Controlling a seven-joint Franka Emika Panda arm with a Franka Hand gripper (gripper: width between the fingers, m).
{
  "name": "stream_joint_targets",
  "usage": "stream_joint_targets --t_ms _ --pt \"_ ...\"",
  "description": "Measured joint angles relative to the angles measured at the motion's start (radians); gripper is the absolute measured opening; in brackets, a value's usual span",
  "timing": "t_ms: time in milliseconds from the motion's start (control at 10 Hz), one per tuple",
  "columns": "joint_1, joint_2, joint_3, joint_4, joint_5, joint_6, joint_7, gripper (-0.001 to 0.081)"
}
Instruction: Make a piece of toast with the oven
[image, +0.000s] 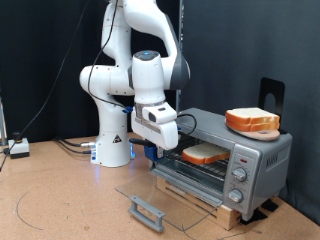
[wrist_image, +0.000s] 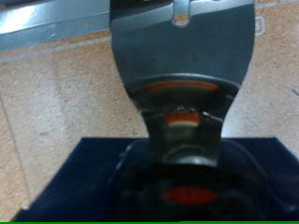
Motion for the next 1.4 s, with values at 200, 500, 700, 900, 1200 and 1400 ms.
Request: stream_joint_targets --t_ms 200,500,700,900,1200,1400 --pt "-0.005 0.000 -0.049 0.000 0.054 0.008 -0.065 0.0395" --pt "-0.086 0.020 -0.104 0.013 -0.029 -0.042 -0.077 0.0395" --pt "-0.144 0.052 -0.124 0.040 -0.073 -0.079 -0.073 0.0395" --pt "-0.138 0.049 -0.127 0.040 -0.033 -0.095 -0.097 0.0395" --pt "-0.121 -0.023 -0.212 0.083 0.125 -0.295 -0.233 0.0395" --pt "-0.121 -0.077 -0.260 0.110 0.175 -0.399 -0.277 0.0395"
